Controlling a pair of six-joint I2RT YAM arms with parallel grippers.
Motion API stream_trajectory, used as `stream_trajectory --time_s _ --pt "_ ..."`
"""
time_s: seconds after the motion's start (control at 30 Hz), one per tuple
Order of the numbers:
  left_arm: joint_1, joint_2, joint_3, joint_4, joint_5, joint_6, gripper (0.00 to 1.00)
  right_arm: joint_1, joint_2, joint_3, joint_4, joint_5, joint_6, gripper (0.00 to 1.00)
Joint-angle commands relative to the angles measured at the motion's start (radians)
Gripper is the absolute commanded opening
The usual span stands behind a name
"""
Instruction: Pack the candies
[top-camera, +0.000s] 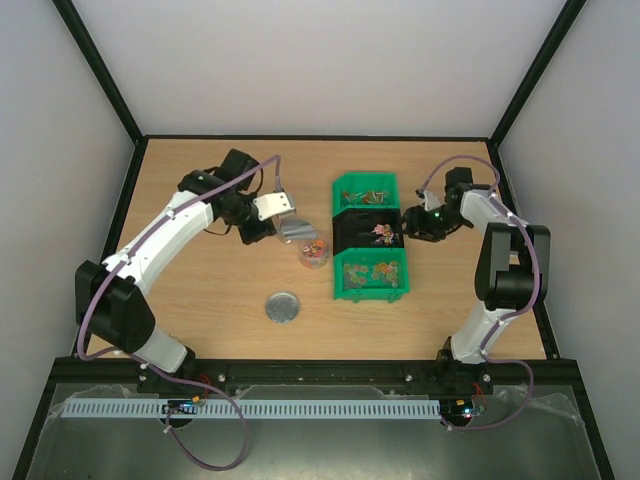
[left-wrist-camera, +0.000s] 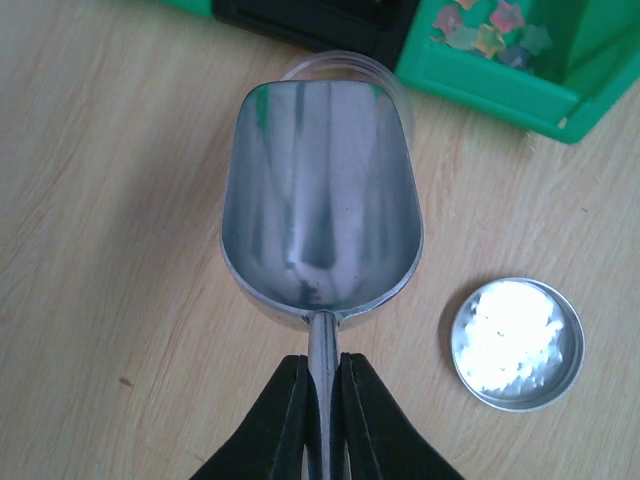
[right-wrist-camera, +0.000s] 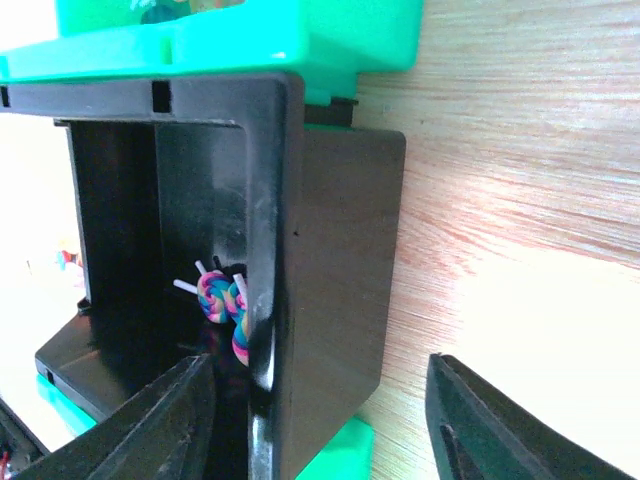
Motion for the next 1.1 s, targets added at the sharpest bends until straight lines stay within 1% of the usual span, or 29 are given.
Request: stream_trajectory --time_s 0.0,0.1,0.17,0.2,0.37,0.53,0.73,0.83,0.93,1.07 --pt "0.062 0.003 0.04 0.074 0.064 -0.108 0.02 -0.009 0.006 0.046 -0.093 -0.004 -0.034 0.63" --pt "0.111 0.008 0.039 0.125 0.084 -0.164 0.02 -0.015 0.005 0.067 -0.117 -0.023 -0.051 0.71" --pt "0.141 0.01 0.029 0.161 0.083 -0.188 0.02 -0.019 0.003 0.079 -0.128 -0.034 -0.061 0.8" --pt "0.154 0.011 0.021 0.181 0.08 -0.202 0.02 -0.02 0.002 0.086 -0.132 -0.038 -0.065 0.83" --pt "0.241 0.023 -0.02 0.268 0.09 -0.268 0.03 -0.031 -0.002 0.112 -0.153 -0.054 -0.088 0.9" --pt "0.307 0.011 -0.064 0.307 0.157 -0.263 0.02 -0.042 -0.005 0.124 -0.173 -0.063 -0.11 0.89" --pt "0.299 0.0 -0.062 0.289 0.213 -0.213 0.02 -0.043 -0.005 0.112 -0.188 -0.063 -0.118 0.84" --pt "0.257 0.0 -0.037 0.218 0.223 -0.135 0.02 -0.043 -0.01 0.102 -0.199 -0.063 -0.122 0.81" --pt "0.177 -0.004 -0.001 0.118 0.195 -0.02 0.02 -0.043 -0.021 0.085 -0.207 -0.064 -0.13 0.78" --pt "0.07 0.014 0.084 -0.034 0.162 0.071 0.02 -0.043 -0.029 0.065 -0.224 -0.068 -0.139 0.74"
